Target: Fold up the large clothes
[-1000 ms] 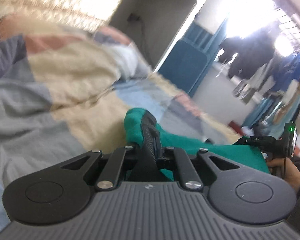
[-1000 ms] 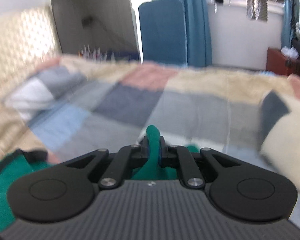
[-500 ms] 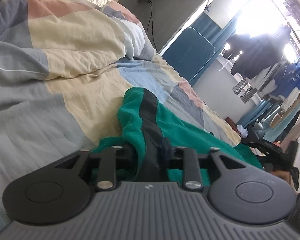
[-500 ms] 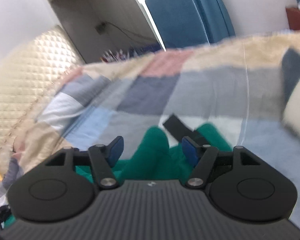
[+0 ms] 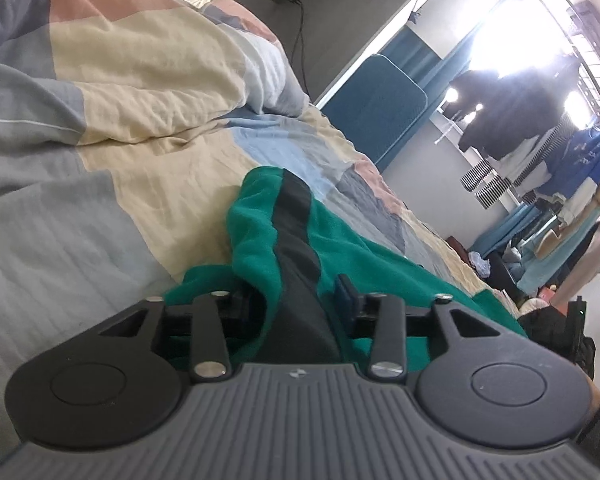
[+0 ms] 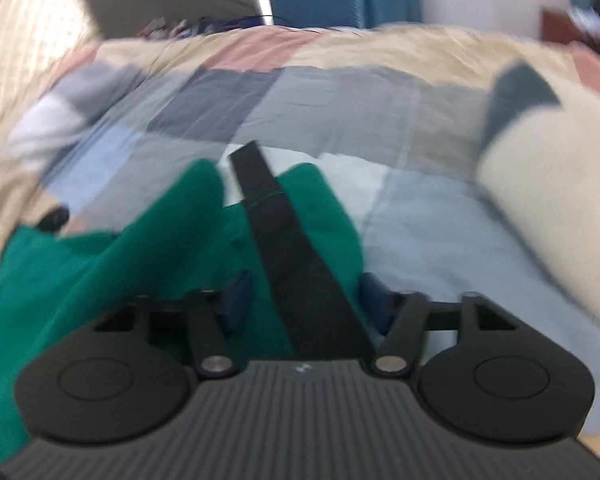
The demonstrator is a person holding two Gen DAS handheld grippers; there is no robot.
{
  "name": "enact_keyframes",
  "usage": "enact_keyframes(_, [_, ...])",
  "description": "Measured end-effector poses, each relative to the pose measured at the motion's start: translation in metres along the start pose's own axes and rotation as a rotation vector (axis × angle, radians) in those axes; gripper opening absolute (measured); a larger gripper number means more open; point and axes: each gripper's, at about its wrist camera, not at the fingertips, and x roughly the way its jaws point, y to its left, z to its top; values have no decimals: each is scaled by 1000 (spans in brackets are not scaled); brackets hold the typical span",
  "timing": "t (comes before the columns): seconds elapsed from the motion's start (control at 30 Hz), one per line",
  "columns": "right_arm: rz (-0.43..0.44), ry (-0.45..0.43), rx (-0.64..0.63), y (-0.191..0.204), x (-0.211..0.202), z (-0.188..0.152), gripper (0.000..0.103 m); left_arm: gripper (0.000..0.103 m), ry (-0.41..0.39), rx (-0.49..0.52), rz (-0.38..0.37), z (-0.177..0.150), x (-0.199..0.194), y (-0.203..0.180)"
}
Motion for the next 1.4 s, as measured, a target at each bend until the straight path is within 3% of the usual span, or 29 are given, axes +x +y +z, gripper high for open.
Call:
enact_keyframes(0.03, [-15, -14, -22, 6, -4, 2, 16, 19, -11, -6, 0, 1, 0, 1])
enact_keyframes(0.07, [-40, -39, -29, 11, -10, 3, 15, 14, -15, -11, -16, 3, -1, 2])
enact_keyframes(0.2, [-61, -333, 13, 2, -57, 10, 12, 8, -98, 17, -38, 15, -17, -6])
enact_keyframes(0.3, [-83, -402, 108, -22, -66, 13, 12, 8, -133, -10, -57, 21, -23, -7])
enact_keyframes(0.4, [-146, -395, 127, -37, -48, 7, 12, 8, -134, 27, -19, 22, -12, -10])
enact_keyframes(0.57, [-198, -196, 216, -63, 12, -12, 13, 9, -50, 39, 54, 22, 19, -7])
enact_keyframes(0.63, [-172, -213, 257, -68, 14, -18, 13, 9, 4, 26, 70, 18, 29, -2])
enact_keyframes(0.73, [-154, -207, 244, -67, 12, -15, 14, 10, 5, 42, 76, 17, 29, -4])
enact_keyframes(0.9, [-114, -239, 238, -60, -18, -20, 24, 16, 15, 64, 97, 16, 19, -14])
enact_keyframes(1.0, [-89, -264, 245, -55, -45, -28, 36, 37, 12, 112, 122, 12, 6, -27])
enact_keyframes(1.03, [-80, -271, 244, -53, -52, -30, 37, 43, 6, 124, 124, 11, 0, -32])
enact_keyframes(1.27, [-25, -319, 224, -26, -112, -60, 37, 46, -10, 178, 150, -7, -45, -61])
enact_keyframes(1.4, [14, -334, 171, 1, -139, -79, 37, 58, -40, 236, 185, -17, -68, -81])
